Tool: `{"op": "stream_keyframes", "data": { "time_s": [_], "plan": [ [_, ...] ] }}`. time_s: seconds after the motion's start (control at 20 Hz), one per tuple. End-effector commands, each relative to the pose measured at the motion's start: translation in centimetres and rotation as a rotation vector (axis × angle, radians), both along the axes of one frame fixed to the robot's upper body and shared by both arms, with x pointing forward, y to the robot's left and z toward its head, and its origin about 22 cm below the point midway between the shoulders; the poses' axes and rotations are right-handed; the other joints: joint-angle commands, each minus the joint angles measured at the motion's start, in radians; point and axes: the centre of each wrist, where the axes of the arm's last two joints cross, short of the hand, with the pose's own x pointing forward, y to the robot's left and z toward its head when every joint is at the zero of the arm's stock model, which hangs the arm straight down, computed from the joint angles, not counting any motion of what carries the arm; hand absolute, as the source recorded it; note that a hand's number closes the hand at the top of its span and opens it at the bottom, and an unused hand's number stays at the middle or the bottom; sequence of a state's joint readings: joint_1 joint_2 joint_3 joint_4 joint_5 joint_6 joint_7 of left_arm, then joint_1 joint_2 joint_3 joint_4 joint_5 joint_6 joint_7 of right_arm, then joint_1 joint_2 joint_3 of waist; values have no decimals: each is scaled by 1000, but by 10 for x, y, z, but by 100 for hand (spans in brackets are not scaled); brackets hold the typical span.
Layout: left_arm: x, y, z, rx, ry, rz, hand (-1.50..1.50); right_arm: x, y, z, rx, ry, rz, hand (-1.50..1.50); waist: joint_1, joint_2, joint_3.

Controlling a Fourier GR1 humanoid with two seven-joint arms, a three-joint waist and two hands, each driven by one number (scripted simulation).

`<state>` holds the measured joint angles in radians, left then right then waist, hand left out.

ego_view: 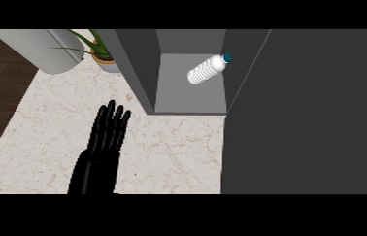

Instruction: Pick up the bottled water, place it into the cabinet and close the cabinet

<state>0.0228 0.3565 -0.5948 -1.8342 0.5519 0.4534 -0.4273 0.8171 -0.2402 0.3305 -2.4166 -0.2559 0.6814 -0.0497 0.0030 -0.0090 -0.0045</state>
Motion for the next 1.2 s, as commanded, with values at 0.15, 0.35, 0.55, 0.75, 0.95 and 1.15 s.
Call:
{"op": "stream_keyframes", "data": {
  "time_s": [0.15, 0.35, 0.55, 0.75, 0.95, 1.15],
  "plan": [
    [-15, 29, -3, -5, -27, 37, -150, -9, 29, 53, -156, -140, 22, 150, -6, -2, -2],
    [-28, 44, 3, -8, -5, 40, -150, -2, 50, 57, -150, -206, 38, 150, 15, -3, -2],
    [-20, 58, 6, 6, -8, 72, -150, -2, 64, 67, -156, -258, 81, 150, 8, -5, -4],
    [-33, 63, 3, -3, 0, 43, -150, 18, 82, 62, -197, -304, 86, 150, 32, -2, -6],
    [-41, 77, 6, -1, -1, 46, -150, 20, 87, 71, -204, -301, 91, 150, 40, -7, -9],
    [-41, 85, 10, -1, -11, 54, -150, 35, 107, 66, -223, -312, 98, 150, 37, -5, -7]
  ]
}}
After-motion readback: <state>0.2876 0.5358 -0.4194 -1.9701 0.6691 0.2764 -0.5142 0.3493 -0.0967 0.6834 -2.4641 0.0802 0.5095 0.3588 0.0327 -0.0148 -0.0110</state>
